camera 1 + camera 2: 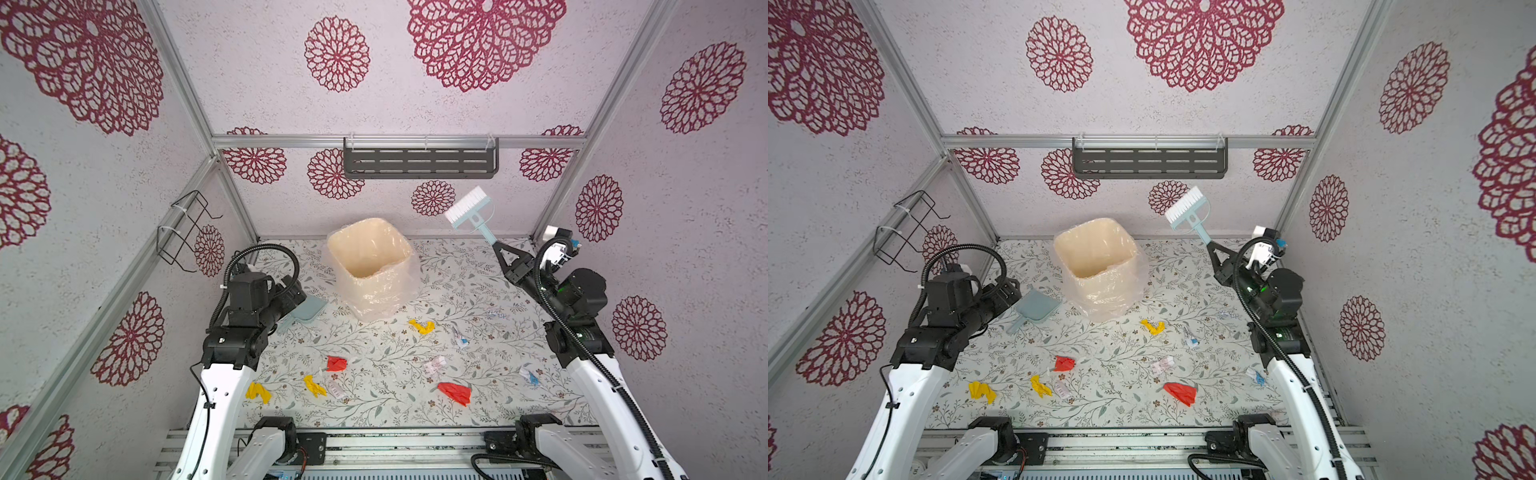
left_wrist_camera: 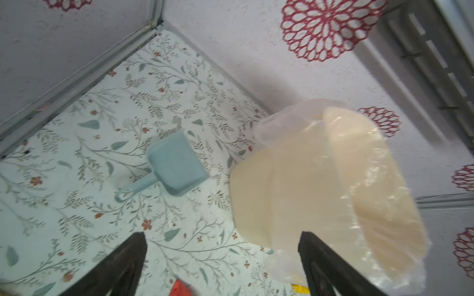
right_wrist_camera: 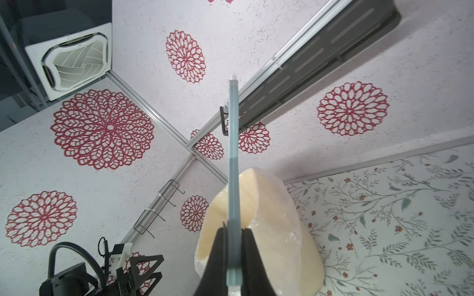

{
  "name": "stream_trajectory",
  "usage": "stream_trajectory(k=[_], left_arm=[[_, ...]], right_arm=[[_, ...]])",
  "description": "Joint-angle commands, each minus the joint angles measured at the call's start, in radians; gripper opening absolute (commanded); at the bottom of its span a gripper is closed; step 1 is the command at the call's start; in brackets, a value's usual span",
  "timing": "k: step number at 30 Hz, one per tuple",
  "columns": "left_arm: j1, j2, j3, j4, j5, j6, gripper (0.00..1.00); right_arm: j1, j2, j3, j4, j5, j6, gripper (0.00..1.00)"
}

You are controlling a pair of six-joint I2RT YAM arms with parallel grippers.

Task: Sweep away the paper scraps from the table
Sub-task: 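Pull the brush away with the right gripper while the left gripper lowers, then lower the left gripper over the pale-green dustpan handle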

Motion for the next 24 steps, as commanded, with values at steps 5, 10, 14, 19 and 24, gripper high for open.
stream_trajectory(k=[5, 10, 14, 19, 24], left_arm=[[0.175, 0.168, -0.103, 0.007, 0.128, 0.198, 0.97], [0.194, 0.339, -0.071, 0.022, 0.132, 0.302, 0.97], [0.195, 0.424, -0.056, 0.048, 0.080, 0.358, 0.97], [0.194, 0.501, -0.049, 0.083, 0.077, 0.435, 0.97], [0.194, 0.571, -0.033, 0.108, 0.129, 0.442, 0.98]], right_arm=[[-0.062, -0.040, -0.029, -0.055, -0.046, -0.034, 0.00], [-0.078, -0.049, -0.026, -0.089, -0.048, -0.060, 0.00], [-0.080, -0.061, -0.031, -0.097, -0.046, -0.065, 0.00], [-0.081, -0.081, -0.042, -0.112, -0.045, -0.068, 0.00], [-0.083, -0.092, -0.055, -0.100, -0.043, -0.056, 0.00]])
